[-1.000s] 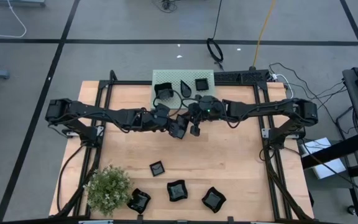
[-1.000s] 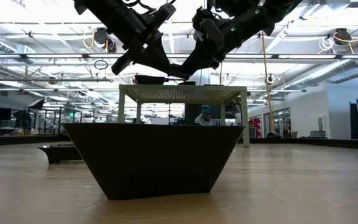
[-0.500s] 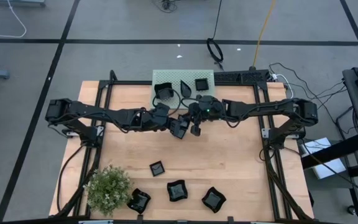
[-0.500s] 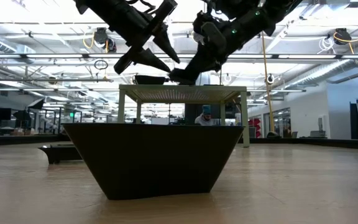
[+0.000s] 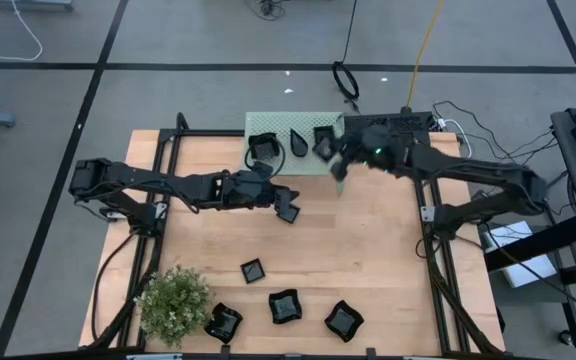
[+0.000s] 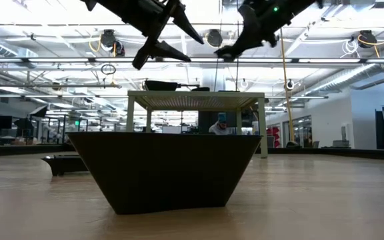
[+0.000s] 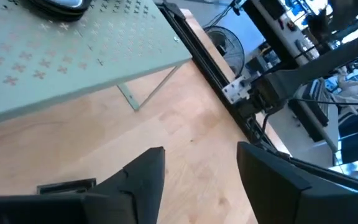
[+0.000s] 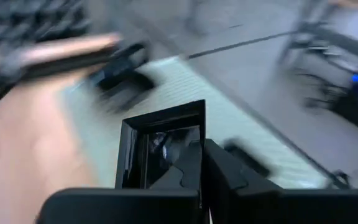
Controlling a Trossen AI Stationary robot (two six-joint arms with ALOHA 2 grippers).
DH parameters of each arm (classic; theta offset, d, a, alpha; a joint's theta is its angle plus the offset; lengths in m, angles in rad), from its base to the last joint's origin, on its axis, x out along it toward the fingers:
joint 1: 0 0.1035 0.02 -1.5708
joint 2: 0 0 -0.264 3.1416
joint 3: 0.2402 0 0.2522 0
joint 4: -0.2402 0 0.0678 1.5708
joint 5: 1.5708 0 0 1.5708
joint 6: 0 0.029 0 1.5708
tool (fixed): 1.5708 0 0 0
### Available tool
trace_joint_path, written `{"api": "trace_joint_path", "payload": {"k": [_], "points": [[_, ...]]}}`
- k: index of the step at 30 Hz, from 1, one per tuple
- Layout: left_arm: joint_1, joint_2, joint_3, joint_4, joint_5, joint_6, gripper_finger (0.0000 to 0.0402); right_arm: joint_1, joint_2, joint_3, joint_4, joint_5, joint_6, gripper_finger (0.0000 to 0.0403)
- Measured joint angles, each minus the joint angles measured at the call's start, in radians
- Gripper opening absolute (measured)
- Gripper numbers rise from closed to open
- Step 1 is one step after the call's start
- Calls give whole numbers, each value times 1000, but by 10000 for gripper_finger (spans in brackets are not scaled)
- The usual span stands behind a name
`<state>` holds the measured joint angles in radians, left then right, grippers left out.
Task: Pick & Place Mini shaped plates
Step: Stack the black square plate on the shelf
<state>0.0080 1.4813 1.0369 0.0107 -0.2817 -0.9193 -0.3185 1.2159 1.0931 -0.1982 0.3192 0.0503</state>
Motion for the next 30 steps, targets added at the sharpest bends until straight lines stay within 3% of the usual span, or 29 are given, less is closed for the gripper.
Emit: {"api": "trace_joint_path", "payload": {"k": [4,8,11,19,30], "points": [[13,-7,0,17,2,0,197,-103,-20,0,-3,7,131,0],[29,-5,0,24,25,0,189,-183,16,0,-11,-126,249,0],[43,-6,0,26,61,0,184,-212,55,0,22,-163,306,0],[78,-24,-2,18,153,19,182,-239,157,0,112,-116,428,0],[133,-172,2,20,153,195,182,-235,198,-1,123,-79,560,0]]}}
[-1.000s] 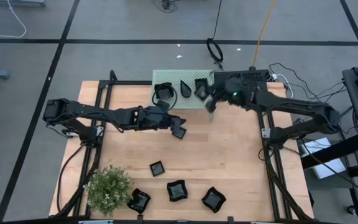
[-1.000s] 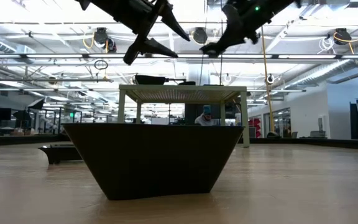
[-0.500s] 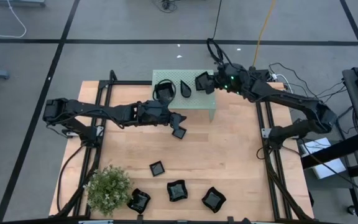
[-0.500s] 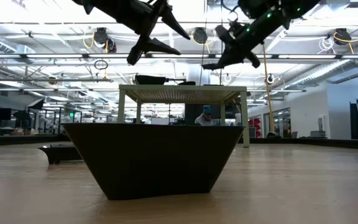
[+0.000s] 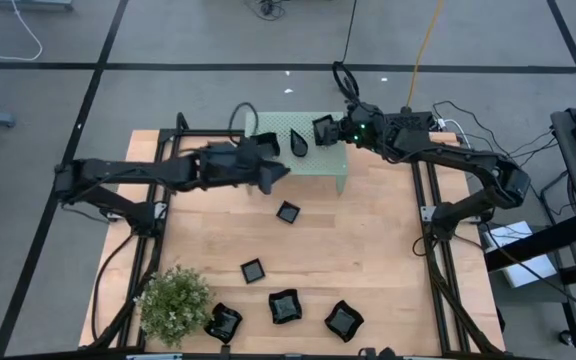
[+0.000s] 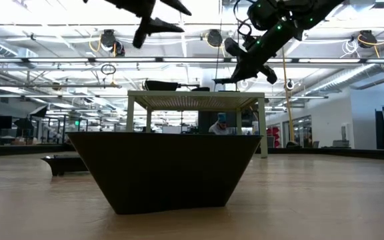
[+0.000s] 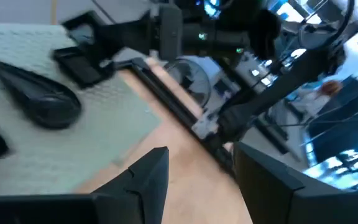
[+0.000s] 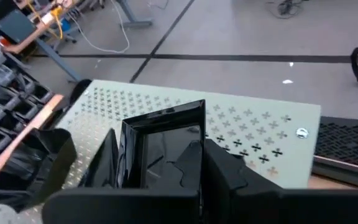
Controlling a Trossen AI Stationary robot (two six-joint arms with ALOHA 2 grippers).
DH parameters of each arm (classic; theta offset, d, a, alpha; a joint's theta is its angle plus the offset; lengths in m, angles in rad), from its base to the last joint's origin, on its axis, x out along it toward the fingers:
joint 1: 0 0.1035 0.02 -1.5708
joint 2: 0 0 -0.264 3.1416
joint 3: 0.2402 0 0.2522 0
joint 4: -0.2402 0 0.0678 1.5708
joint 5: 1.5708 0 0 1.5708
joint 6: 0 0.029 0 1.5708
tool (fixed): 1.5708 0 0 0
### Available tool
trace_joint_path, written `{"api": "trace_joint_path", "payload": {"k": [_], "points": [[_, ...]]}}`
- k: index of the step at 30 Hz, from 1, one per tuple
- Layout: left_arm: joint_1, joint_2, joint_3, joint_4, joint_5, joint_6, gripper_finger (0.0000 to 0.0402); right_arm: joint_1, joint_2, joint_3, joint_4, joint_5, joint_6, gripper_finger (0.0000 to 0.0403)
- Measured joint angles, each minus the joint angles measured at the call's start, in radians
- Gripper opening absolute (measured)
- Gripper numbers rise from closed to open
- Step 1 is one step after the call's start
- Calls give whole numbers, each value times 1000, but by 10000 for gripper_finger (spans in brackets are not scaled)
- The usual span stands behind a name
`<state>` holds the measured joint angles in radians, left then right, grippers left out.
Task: Pick & Place Mini shaped plates
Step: Stack the black square plate on the shelf
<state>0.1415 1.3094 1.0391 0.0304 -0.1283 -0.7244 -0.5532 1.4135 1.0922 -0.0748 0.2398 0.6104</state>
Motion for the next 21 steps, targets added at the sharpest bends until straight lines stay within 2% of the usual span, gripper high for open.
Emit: {"api": "trace_joint_path", "payload": {"k": [12,21], "points": [[73,-191,-3,-16,-5,139,182,33,18,0,-10,100,49,0],[73,-254,-3,-20,-34,230,182,32,18,0,-13,100,59,0]]}}
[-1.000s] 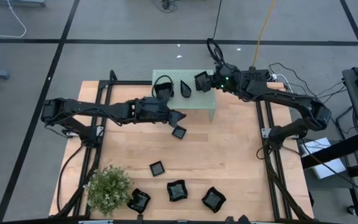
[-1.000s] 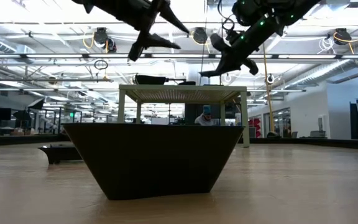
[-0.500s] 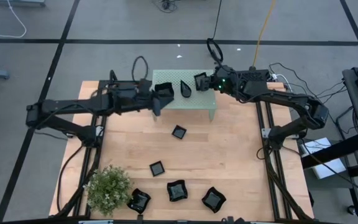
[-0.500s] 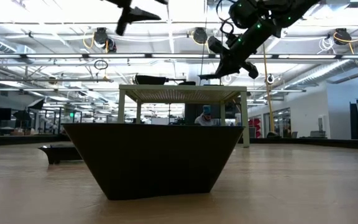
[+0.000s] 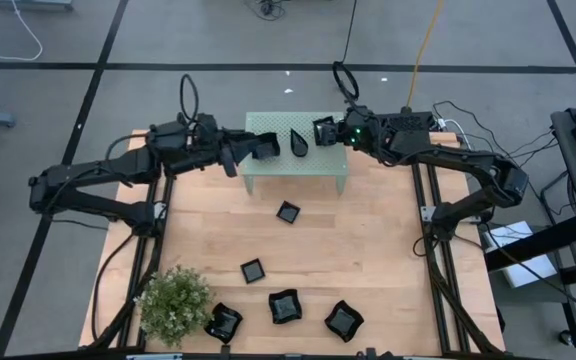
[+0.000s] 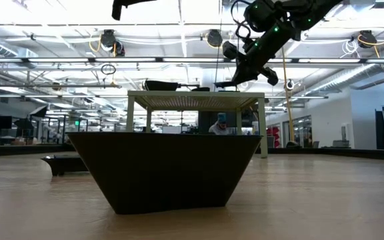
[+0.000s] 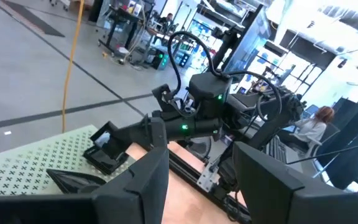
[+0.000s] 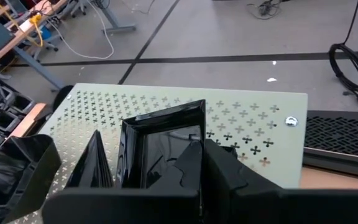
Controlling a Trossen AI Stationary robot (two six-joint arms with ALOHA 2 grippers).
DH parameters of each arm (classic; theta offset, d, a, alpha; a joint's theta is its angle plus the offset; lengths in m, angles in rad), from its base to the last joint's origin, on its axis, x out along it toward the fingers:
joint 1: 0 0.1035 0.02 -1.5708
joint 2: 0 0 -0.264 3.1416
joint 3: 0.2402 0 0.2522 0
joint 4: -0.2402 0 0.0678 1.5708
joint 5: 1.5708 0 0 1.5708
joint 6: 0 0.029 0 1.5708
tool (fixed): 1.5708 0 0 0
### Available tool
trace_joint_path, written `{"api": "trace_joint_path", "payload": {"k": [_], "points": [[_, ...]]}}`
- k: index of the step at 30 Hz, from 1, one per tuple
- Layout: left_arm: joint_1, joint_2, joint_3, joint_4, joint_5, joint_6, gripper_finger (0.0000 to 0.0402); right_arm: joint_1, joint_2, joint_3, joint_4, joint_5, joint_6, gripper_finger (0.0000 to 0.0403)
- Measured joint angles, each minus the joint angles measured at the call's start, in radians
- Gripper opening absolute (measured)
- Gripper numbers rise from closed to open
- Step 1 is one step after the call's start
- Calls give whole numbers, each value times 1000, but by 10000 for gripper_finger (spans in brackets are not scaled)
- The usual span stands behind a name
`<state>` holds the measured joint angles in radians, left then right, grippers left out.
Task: Pick & Place Mini shaped plates
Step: Stack the black square plate on the shelf
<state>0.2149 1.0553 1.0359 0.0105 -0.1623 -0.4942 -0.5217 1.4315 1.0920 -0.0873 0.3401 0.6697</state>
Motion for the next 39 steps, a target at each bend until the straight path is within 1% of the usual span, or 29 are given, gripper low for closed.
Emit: {"api": "trace_joint_path", "payload": {"k": [26,29,34,39], "points": [[0,-5,0,-2,-5,29,182,6,0,0,-22,2,24,0],[0,-5,0,-2,-6,52,182,7,0,0,-23,0,23,1],[0,-5,0,-2,-29,71,182,6,0,0,-23,0,23,19],[3,-5,0,-2,-32,72,182,6,0,0,-22,0,22,51]]}}
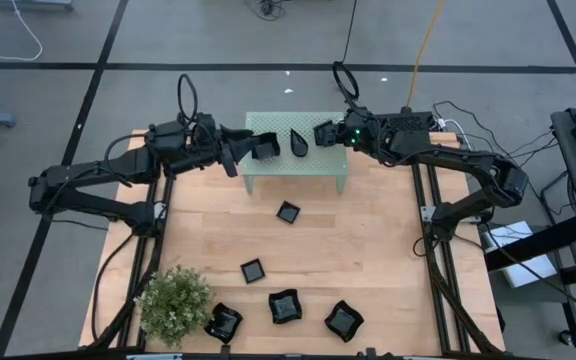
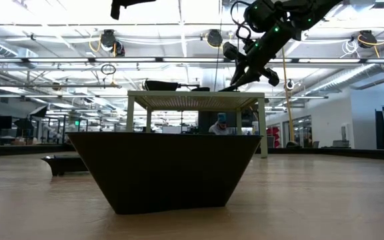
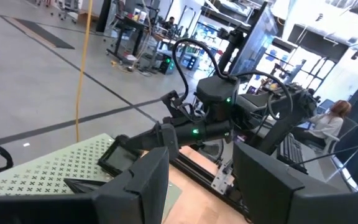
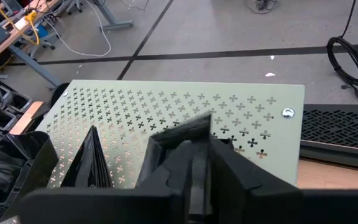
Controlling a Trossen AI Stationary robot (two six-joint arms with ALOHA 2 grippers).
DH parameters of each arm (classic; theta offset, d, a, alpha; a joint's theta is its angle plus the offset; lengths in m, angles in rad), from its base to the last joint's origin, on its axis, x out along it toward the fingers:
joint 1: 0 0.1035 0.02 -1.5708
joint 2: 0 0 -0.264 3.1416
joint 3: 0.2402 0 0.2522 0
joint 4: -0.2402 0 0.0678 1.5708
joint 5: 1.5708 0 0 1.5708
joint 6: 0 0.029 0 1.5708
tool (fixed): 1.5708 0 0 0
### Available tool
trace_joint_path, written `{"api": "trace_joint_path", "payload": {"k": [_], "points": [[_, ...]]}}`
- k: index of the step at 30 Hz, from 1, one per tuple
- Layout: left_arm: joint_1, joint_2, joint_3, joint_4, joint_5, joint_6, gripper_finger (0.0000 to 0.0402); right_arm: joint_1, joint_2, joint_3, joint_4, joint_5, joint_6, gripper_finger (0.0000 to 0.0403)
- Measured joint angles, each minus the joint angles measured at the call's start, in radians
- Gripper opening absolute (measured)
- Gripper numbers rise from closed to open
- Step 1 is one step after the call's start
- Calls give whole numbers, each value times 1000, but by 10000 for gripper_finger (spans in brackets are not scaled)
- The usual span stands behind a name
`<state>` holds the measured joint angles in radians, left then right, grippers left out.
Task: Pick & Place Mini shaped plates
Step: Stack the black square plate on the shelf
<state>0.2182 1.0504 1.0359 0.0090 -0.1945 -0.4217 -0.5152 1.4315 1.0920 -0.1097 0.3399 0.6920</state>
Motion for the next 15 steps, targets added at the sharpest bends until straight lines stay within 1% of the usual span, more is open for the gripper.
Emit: {"api": "trace_joint_path", "payload": {"k": [5,10,13,15], "points": [[1,0,0,0,0,0,182,0,0,0,0,-1,-8,88],[1,0,0,-3,2,-7,182,0,0,0,28,-4,-57,116],[-1,3,0,-47,39,-28,182,0,-22,0,33,-6,-120,125],[-7,5,0,-109,69,-47,182,1,-49,0,39,-33,-161,125]]}}
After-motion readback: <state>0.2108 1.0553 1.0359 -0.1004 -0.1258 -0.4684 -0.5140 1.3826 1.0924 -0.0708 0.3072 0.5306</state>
